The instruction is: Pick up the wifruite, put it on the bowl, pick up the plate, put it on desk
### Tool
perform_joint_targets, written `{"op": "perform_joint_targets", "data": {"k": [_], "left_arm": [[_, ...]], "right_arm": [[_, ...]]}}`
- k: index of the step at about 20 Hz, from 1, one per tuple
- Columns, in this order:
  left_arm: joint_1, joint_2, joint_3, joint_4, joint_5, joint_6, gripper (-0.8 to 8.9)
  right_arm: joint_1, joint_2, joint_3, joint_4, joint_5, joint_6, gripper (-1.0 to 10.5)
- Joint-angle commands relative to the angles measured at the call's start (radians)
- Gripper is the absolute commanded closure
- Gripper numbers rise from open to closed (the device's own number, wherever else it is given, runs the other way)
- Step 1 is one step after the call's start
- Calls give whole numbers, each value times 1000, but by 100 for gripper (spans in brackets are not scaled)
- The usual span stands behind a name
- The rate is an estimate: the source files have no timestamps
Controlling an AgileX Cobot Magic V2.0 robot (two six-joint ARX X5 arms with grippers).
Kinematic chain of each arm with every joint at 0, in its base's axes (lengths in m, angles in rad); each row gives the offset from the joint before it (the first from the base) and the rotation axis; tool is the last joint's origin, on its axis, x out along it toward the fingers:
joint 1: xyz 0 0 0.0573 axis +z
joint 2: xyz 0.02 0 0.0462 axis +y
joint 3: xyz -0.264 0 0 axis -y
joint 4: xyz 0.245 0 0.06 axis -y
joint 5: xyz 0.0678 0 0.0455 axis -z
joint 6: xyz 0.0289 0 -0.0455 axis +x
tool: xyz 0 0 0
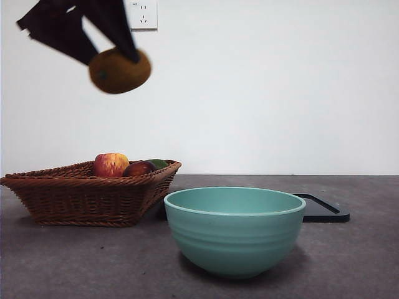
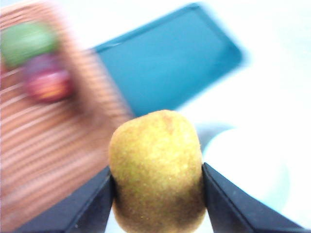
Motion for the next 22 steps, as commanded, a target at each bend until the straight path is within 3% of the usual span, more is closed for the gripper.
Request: {"op": "perform_joint_targets", "data": {"k": [1,8,22], "left_arm": [[-81,30,19,0,3,-11,578],[-253,224,19,60,1,-10,578],[-337,492,19,163,-58,21,566]], "right_arm": [[5,5,16,10,0,9,485],[5,5,16,12,0,9,485],[5,5,16,13,6,9,485]]}}
